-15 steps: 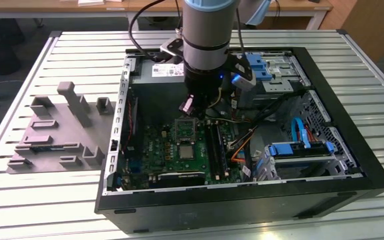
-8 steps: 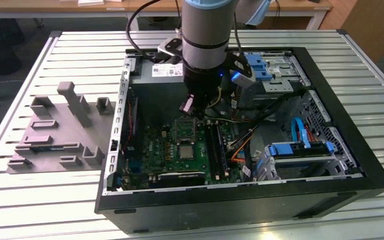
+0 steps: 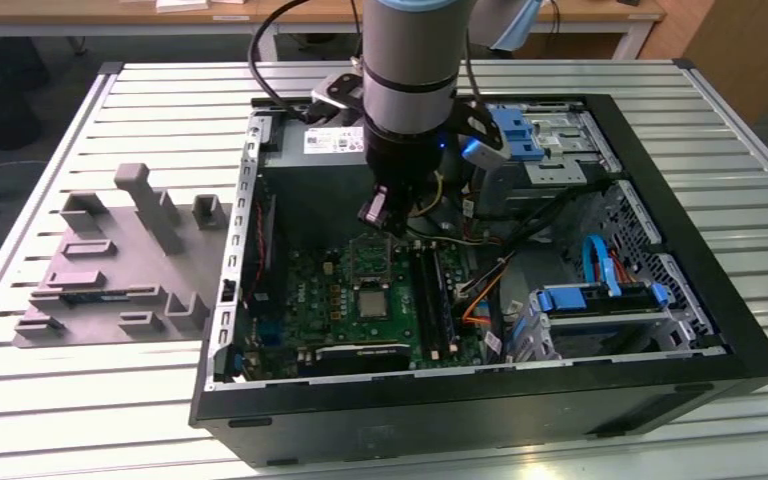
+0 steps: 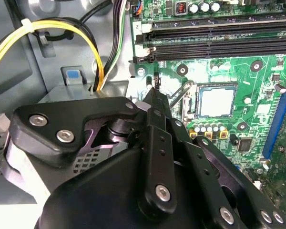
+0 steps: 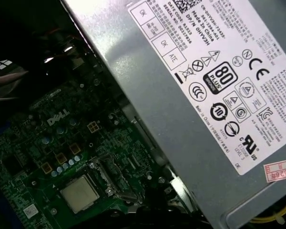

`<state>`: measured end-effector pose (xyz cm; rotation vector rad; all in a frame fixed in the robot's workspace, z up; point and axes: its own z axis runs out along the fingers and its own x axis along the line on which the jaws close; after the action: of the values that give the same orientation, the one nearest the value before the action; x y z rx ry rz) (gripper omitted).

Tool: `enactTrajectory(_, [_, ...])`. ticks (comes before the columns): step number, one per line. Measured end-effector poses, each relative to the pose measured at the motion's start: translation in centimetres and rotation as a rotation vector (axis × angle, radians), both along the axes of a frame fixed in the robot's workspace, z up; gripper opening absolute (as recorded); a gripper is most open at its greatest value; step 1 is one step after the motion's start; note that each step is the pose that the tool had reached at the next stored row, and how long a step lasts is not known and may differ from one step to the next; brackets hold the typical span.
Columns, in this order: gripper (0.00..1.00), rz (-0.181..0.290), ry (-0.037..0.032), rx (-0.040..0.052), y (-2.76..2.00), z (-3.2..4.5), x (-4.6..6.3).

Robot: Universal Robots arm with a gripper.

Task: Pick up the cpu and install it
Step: 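Close the cpu cover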

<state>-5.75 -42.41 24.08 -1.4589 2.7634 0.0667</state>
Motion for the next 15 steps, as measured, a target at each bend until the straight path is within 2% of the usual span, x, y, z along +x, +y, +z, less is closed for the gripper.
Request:
enactTrajectory(3, [0.11,0.010,0.0092,0.0001,0.02,0.23,-0.01])
enactTrajectory(5, [0.11,0.017,0.0127,0.0003,0.02,0.29,-0.01])
enactTrajectory(9, [0.11,0.036,0.0149,-0.0004,0.02,0.35,-0.01])
enactTrajectory(15, [0.11,0.038,0.0152,-0.0005,0.02,0.41,-0.01])
